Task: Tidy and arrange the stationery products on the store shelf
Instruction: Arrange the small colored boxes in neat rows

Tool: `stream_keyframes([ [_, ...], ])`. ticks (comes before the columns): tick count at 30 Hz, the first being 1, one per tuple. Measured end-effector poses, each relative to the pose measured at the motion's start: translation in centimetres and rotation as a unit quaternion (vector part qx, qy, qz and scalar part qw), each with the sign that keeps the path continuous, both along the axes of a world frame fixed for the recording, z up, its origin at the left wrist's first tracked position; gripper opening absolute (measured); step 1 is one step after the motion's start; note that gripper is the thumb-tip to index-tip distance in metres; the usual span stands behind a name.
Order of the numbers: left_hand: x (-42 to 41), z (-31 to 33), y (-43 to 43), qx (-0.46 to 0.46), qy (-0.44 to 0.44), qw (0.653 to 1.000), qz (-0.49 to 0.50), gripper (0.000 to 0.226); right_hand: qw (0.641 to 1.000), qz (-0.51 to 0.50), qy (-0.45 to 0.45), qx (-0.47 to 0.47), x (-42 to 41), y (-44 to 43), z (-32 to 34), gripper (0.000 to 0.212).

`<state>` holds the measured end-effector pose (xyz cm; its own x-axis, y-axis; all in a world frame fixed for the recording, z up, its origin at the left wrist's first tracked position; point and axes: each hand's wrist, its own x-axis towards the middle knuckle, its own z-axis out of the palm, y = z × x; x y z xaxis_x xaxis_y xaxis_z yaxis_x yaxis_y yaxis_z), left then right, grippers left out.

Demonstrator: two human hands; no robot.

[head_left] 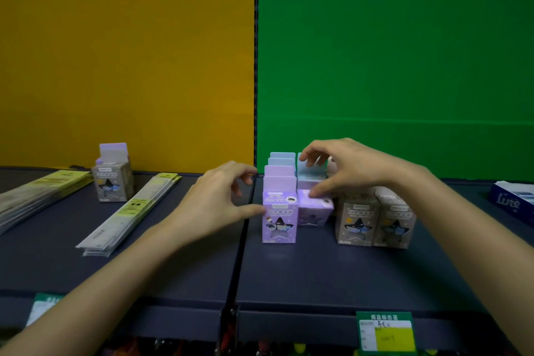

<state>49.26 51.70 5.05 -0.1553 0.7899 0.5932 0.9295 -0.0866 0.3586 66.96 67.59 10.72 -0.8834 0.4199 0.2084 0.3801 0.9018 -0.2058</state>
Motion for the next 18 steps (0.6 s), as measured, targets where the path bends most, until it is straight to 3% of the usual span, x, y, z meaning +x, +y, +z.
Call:
stream_keyframes([
  [5, -1.8, 0.8, -2.2, 0.021, -0.004, 1.0, -0.002, 0.053, 0.998, -0.047, -0.037, 0.03, -0.1, -0.4, 0.0, 0.019],
  [11, -4.5, 1.2, -3.1, 0.009, -0.002, 1.0, -0.029, 0.042, 0.991, -0.124, -0.015, 0.048, -1.3, -0.8, -0.1, 0.012],
  [18, -8.6, 0.6, -4.3, -0.02, 0.032, 0.998, -0.055, 0.028, 0.984, -0.176, -0.007, 0.027, -2.2, -1.4, -0.3, 0.02],
])
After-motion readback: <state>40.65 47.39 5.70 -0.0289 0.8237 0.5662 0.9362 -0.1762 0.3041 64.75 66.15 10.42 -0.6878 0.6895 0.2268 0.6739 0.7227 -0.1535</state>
